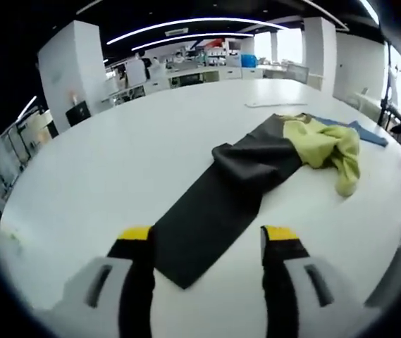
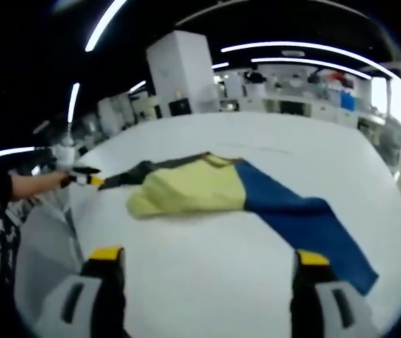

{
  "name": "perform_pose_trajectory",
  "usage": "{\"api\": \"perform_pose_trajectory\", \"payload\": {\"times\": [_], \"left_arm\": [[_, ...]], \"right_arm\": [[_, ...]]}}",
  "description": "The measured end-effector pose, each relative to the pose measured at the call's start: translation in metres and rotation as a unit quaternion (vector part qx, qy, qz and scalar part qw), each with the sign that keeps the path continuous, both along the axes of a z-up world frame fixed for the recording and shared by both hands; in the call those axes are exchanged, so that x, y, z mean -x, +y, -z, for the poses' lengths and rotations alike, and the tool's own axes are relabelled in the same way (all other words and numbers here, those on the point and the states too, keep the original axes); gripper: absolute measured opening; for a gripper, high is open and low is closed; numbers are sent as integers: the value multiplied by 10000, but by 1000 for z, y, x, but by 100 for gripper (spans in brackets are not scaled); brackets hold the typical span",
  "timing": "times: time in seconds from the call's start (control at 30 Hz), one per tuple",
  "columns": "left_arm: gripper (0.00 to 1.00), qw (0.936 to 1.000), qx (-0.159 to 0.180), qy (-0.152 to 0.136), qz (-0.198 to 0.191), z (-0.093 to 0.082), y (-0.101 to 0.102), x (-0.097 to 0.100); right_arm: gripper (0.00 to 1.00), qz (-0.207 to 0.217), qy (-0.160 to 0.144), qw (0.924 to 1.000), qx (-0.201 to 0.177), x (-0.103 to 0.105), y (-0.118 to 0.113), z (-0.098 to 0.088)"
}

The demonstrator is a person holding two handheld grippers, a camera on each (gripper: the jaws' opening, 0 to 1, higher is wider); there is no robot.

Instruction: Fold the garment on the visible template until the final outline fits inside the template.

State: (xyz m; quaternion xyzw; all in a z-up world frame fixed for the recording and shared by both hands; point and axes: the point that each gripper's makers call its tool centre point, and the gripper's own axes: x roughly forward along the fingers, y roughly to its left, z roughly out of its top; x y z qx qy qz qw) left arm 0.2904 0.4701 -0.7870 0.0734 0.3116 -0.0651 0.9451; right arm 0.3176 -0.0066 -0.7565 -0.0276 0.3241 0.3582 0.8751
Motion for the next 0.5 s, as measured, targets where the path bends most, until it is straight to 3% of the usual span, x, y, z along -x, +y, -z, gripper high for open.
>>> {"api": "perform_pose_trajectory", "payload": {"times": [0.23, 0.37, 0.5], "left_arm": [[63, 9977, 141, -146, 649, -11, -40, 0], [62, 9937, 383, -69, 1055, -12, -78, 5], [61, 9885, 507, -108, 1424, -15, -100, 4]], "right_arm": [[99, -39, -203, 9996, -168, -3, 8, -5], [99, -187, -321, 9989, -285, -4, 19, -7], [99, -325, -406, 9980, -359, -6, 29, -8]]}}
